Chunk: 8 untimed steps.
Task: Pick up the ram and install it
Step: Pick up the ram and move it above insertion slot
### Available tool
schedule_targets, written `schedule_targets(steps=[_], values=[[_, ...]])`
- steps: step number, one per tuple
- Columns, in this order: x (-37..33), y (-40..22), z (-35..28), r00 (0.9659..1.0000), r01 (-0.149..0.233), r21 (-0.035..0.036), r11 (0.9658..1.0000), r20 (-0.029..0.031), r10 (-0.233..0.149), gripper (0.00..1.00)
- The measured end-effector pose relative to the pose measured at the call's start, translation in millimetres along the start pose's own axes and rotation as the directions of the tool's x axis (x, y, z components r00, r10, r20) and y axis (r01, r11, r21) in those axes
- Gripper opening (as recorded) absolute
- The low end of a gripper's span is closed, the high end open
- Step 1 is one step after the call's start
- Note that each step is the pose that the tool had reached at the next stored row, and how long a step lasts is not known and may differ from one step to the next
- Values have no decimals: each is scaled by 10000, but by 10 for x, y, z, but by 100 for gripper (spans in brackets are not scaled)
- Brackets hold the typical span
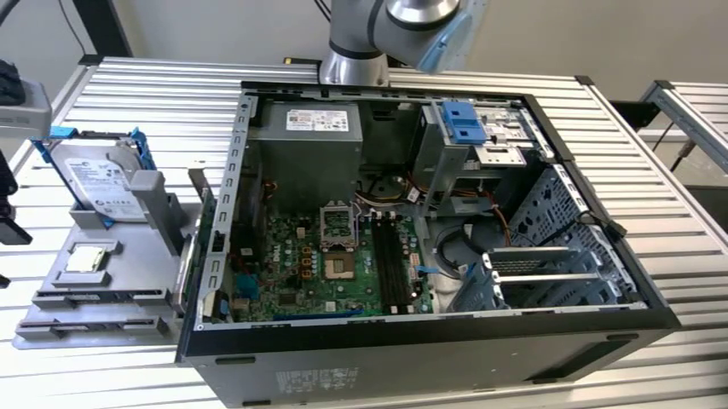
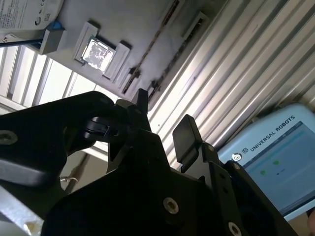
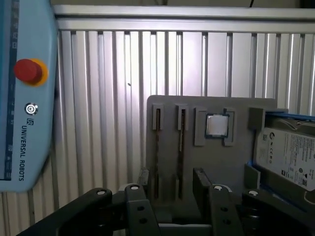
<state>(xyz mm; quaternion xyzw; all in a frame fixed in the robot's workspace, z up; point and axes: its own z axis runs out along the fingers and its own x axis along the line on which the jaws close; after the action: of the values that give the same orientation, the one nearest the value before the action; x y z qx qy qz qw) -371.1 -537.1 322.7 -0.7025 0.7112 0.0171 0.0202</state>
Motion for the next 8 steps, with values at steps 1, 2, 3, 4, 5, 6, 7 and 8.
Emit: schedule_targets(steps=[1, 2, 3, 4, 5, 6, 7, 8], values=[[5, -3, 16, 10000, 48, -2, 10000, 0, -48, 100], [18, -3, 31, 10000, 66, -5, 10000, -1, -66, 100], [35, -4, 49, 10000, 68, -4, 10000, 1, -68, 100], [55, -5, 67, 10000, 68, -3, 10000, 2, -68, 100], [74, -5, 85, 10000, 68, -4, 10000, 2, -67, 100], [90, -6, 102, 10000, 67, -3, 10000, 1, -67, 100], [98, -7, 121, 10000, 68, -1, 10000, 4, -68, 100], [102, -7, 139, 10000, 67, -1, 10000, 4, -67, 100]])
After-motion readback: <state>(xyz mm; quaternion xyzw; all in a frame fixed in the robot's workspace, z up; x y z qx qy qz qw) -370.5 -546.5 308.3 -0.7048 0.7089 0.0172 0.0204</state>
